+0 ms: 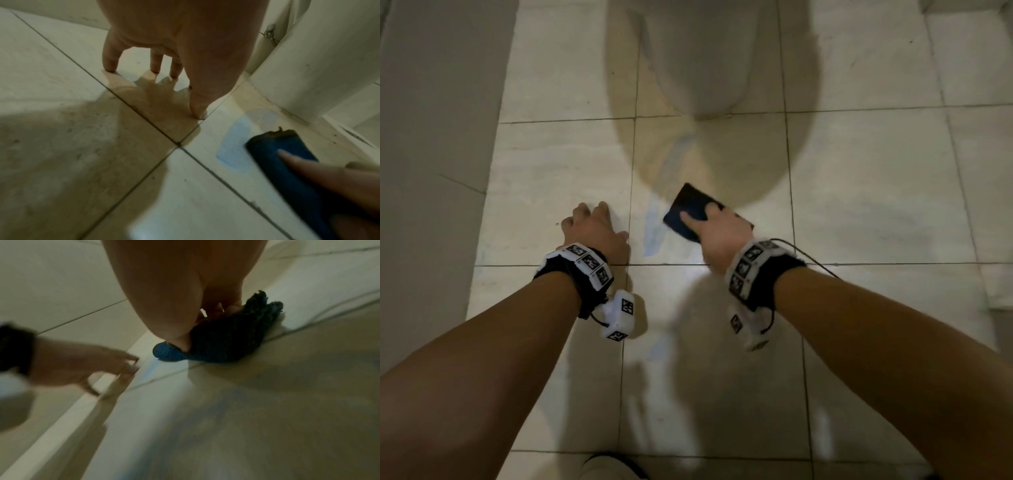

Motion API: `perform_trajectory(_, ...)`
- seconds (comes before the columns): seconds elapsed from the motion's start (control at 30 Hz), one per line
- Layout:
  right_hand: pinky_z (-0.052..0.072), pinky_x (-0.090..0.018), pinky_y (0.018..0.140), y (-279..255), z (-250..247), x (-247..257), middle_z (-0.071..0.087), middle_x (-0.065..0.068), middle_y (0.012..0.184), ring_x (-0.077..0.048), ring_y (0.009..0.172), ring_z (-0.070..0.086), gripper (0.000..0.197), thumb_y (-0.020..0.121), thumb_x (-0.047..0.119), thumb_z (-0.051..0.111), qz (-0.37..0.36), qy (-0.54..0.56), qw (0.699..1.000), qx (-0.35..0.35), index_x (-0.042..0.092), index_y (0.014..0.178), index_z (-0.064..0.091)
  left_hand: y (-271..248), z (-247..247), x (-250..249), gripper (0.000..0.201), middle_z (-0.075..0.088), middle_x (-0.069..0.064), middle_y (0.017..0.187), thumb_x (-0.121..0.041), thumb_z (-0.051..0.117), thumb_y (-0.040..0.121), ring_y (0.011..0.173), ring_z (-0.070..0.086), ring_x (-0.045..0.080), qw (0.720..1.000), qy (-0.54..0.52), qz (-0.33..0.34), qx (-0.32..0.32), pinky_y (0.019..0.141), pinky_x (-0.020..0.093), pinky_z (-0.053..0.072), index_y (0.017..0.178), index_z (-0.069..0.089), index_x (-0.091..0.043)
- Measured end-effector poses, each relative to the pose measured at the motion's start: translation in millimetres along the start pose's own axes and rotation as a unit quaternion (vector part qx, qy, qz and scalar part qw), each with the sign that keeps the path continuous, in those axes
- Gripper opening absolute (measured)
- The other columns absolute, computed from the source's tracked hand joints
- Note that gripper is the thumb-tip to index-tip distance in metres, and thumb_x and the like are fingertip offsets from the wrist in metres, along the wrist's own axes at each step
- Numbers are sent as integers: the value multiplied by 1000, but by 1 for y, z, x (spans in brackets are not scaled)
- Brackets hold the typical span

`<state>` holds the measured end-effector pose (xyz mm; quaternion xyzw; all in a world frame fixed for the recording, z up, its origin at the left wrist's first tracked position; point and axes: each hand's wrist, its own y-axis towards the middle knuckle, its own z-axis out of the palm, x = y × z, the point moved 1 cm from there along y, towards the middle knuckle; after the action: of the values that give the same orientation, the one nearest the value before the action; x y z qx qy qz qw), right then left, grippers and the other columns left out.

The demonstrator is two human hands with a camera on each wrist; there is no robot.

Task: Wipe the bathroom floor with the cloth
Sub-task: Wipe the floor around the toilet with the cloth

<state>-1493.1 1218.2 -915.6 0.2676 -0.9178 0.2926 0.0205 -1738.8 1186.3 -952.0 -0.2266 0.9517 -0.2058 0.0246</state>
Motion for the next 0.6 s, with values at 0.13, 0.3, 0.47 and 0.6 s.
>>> perform_trajectory(0.13, 40, -39, 86, -23, 23, 24, 22, -16, 152, -35, 125, 38, 69, 100, 17, 39, -59, -43, 997, 15, 35, 158, 6, 3, 4, 1, 62, 39, 19, 141, -52, 60, 83, 126, 40, 40, 1000, 4, 3, -4, 106, 48, 33, 131, 41, -17)
perform_trajectory(0.3, 43, -40, 86, -22, 31, 12, 29, -12, 147, -32, 122, 40, 70, 99, 21, 47, -62, -42, 997, 8, 43, 155, 10, 5, 5, 6, 59, 40, 19, 138, -53, 57, 83, 127, 39, 40, 1000, 11, 18, 2, 106, 48, 30, 127, 42, -16)
perform_trajectory(0.47, 48, -42, 88, -8, 14, -47, 38, -14, 140, -37, 115, 49, 60, 99, 28, 45, 32, 34, 995, -93, 47, 151, 22, 8, 5, 8, 64, 35, 18, 146, -55, 56, 85, 134, 33, 38, 999, 31, 24, 13, 109, 47, 26, 134, 39, -18)
perform_trajectory(0.6, 50, -41, 82, -4, 1, -110, 41, -16, 131, -37, 103, 50, 57, 100, 30, 44, 130, 83, 979, -131, 42, 152, 24, 9, 5, 9, 68, 33, 18, 149, -57, 56, 85, 138, 29, 37, 999, 24, 32, 8, 112, 47, 25, 137, 36, -19)
